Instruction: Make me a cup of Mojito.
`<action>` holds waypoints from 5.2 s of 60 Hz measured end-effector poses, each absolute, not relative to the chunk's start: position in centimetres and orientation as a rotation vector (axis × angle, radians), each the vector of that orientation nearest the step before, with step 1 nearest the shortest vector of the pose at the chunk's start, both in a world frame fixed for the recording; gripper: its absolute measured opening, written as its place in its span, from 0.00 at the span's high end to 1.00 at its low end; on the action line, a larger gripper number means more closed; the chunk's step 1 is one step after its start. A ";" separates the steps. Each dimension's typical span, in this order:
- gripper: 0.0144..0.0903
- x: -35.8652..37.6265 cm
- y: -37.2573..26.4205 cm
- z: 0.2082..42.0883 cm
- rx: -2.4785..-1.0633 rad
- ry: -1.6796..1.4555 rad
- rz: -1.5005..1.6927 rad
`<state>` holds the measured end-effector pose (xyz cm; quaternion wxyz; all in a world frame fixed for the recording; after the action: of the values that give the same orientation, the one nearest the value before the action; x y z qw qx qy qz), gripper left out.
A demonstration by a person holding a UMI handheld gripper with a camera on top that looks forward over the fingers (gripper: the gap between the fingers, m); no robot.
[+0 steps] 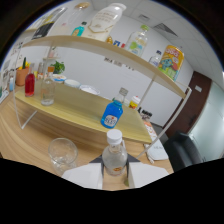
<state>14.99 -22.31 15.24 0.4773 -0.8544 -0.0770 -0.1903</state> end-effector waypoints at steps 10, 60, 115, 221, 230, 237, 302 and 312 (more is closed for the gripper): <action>0.74 15.9 -21.0 15.6 -1.976 -0.604 -0.838; 0.74 12.3 -18.9 19.8 -1.243 -1.737 -1.639; 0.74 16.2 -20.9 4.9 -2.151 0.044 0.045; 0.06 -4.4 -31.5 27.2 -1.920 0.037 0.007; 0.05 -9.3 -28.5 35.3 -1.799 -0.019 0.024; 0.05 -12.3 -25.9 38.8 -1.743 -0.050 0.038; 0.51 -16.3 -9.7 41.0 -1.758 -0.060 0.050; 0.52 -15.6 -13.1 42.3 -1.712 -0.072 0.074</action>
<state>-15.60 -13.15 42.34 0.6543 -0.7549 -0.0316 0.0328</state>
